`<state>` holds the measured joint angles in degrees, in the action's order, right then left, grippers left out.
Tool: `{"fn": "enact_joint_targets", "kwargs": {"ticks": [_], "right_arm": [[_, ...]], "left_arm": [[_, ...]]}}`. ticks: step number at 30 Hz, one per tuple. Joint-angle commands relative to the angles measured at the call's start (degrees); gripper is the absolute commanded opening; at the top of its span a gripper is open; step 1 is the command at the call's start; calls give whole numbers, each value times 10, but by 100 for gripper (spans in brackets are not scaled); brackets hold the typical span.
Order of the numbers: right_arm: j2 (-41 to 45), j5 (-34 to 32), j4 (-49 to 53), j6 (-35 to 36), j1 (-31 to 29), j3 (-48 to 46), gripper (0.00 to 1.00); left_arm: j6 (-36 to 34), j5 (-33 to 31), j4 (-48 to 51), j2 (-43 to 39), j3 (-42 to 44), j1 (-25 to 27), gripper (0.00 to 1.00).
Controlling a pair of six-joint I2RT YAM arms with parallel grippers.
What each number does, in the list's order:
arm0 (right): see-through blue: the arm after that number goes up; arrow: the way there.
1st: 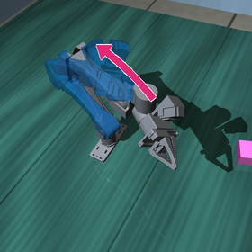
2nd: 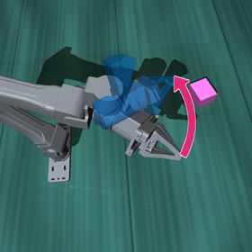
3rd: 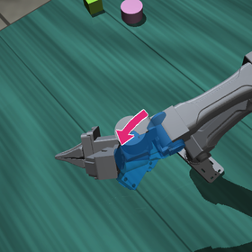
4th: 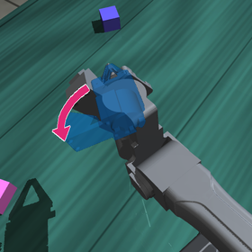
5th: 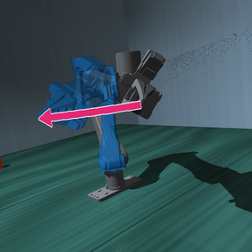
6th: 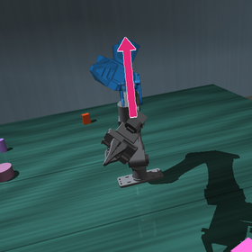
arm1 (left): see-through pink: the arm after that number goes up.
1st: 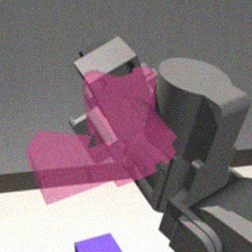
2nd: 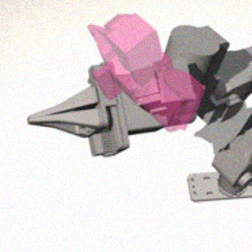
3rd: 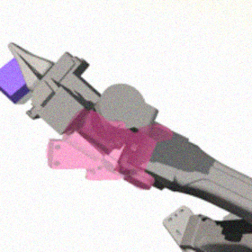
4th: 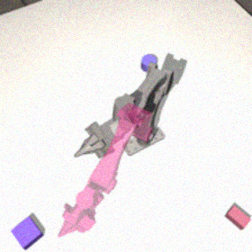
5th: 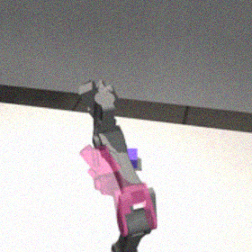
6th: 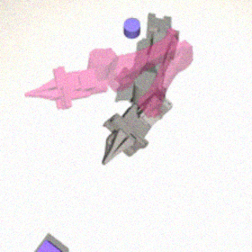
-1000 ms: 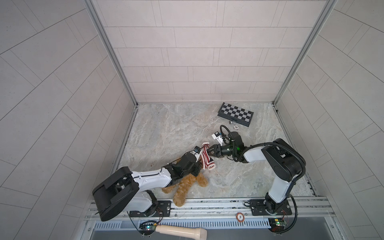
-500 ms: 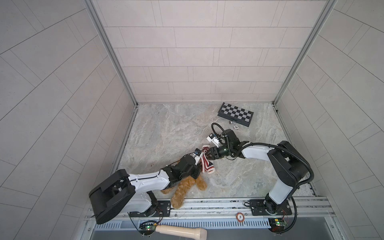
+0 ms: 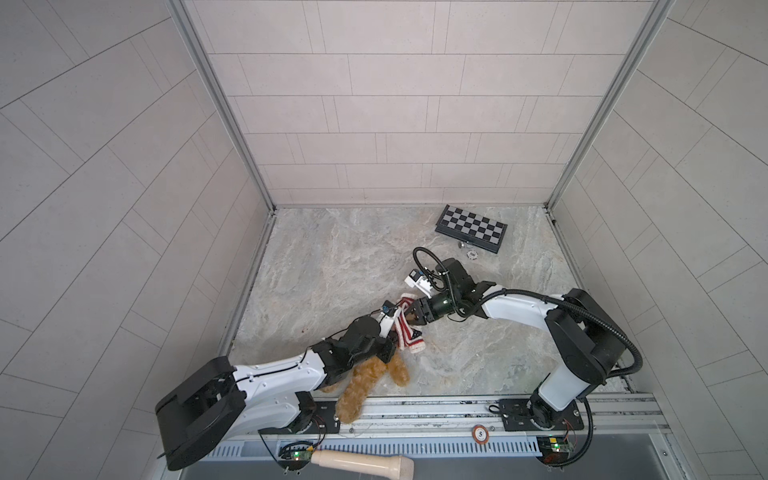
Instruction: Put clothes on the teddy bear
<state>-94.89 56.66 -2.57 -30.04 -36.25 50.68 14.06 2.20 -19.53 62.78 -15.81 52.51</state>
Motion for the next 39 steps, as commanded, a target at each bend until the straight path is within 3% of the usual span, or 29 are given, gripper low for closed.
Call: {"fn": "enact_joint_targets", "kwargs": {"ticks": [1,18,29,34,35,36,39], "right_arm": [[1,35,-7,-14,-23,-2,51],[-28,30,-48,-49,-60,8,62],[-22,40,-73,-75,-69,18,23],[-8,44,-63,-67,-68,22,0],[-4,43,-49,-58,-67,26,0],[1,42,-34,-45,-64,29,0],[30,28,25,19,-47,36,0]], "left_arm": [[0,2,-51,-32,-11,1,0],[-3,5,-65,-64,-23,1,0],[-3,-2,-56,-65,-28,1,0],[-1,-6,-42,-62,-32,1,0],[2,-5,-34,-63,-32,1,0],[5,-5,-26,-65,-32,1,5],[28,-1,10,-93,-21,1,37]]}}
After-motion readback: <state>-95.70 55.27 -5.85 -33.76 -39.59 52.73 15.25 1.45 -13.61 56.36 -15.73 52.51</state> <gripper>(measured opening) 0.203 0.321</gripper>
